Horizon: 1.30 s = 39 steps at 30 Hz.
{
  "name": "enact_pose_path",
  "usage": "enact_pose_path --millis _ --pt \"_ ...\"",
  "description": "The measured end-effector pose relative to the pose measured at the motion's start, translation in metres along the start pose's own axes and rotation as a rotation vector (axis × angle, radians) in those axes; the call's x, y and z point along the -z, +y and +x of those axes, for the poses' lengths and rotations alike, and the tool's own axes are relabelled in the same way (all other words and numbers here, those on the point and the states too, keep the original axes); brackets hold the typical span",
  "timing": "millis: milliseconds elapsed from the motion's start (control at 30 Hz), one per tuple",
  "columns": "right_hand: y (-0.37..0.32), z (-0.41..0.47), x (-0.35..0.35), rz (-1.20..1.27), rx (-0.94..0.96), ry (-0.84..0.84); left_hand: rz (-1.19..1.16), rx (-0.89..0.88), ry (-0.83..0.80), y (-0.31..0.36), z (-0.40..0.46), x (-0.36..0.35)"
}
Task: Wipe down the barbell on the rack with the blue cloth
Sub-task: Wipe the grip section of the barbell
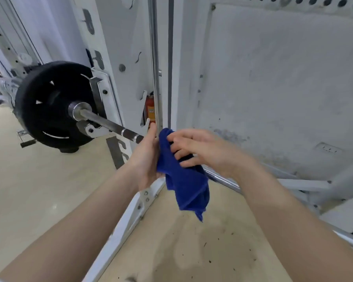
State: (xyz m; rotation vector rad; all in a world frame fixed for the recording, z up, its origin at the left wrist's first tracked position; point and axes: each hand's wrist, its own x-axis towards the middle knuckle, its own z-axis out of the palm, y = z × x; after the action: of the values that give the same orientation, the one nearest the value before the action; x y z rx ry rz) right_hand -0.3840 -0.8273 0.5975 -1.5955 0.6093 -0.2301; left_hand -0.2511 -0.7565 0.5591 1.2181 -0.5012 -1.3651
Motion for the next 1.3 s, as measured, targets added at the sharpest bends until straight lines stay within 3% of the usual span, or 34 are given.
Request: enact_pose_path --millis 67,133,233,300,367,400,433,533,567,633,667,767,867,1000,1067,1133,1233,1300 --pt "-0.003 0.014 -0.014 0.002 -0.019 -0.096 0.022 0.060 -0.072 0.016 0.006 0.026" --pt "-0.005 0.031 -0.029 -0.040 -0.002 -0.042 0.142 0.039 -0.177 0.027 0.010 0.049" --pt "0.001 0.057 -0.049 -0.067 0.060 0.156 0.239 0.006 -0.257 0.037 0.021 0.080" --pt "0.014 0.072 -0.064 -0.047 0.166 0.377 0.251 0.007 -0.275 0.043 0.030 0.095" --pt "0.026 0.084 -0.076 0.050 0.236 0.636 0.195 0.041 -0.241 0.047 0.037 0.106" --pt "0.033 0.089 -0.077 0.082 0.232 0.677 0.124 0.079 -0.229 0.049 0.039 0.112" --pt "0.040 0.093 -0.077 0.086 0.191 0.619 0.046 0.113 -0.236 0.050 0.042 0.118" --pt "0.054 0.095 -0.075 0.054 0.055 0.229 -0.069 0.132 -0.242 0.060 0.049 0.131" --pt "0.055 0.094 -0.075 0.074 0.040 0.178 -0.096 0.121 -0.214 0.064 0.053 0.134" --pt "0.050 0.093 -0.074 0.250 0.034 0.236 -0.087 0.069 -0.127 0.071 0.061 0.135" --pt "0.046 0.092 -0.073 0.373 0.050 0.298 0.021 0.000 -0.071 0.071 0.067 0.134" --pt "0.028 0.102 -0.058 0.559 0.134 0.555 0.838 -0.366 -0.018 0.070 0.090 0.145" --pt "-0.005 0.117 -0.041 0.359 0.151 0.810 1.231 -0.523 0.042 0.071 0.113 0.161" --pt "-0.043 0.133 -0.033 -0.593 0.163 1.113 1.534 -0.532 0.001 0.074 0.122 0.183" --pt "-0.044 0.152 -0.050 -0.942 0.082 1.031 1.573 -0.513 -0.104 0.076 0.122 0.194" --pt "-0.026 0.172 -0.079 -1.131 -0.073 0.771 1.600 -0.496 -0.188 0.076 0.121 0.199" --pt "0.012 0.190 -0.108 -1.195 -0.276 0.402 1.818 -0.527 -0.179 0.071 0.126 0.201" --pt "0.023 0.193 -0.106 -1.128 -0.270 0.402 1.950 -0.591 -0.160 0.064 0.131 0.201"
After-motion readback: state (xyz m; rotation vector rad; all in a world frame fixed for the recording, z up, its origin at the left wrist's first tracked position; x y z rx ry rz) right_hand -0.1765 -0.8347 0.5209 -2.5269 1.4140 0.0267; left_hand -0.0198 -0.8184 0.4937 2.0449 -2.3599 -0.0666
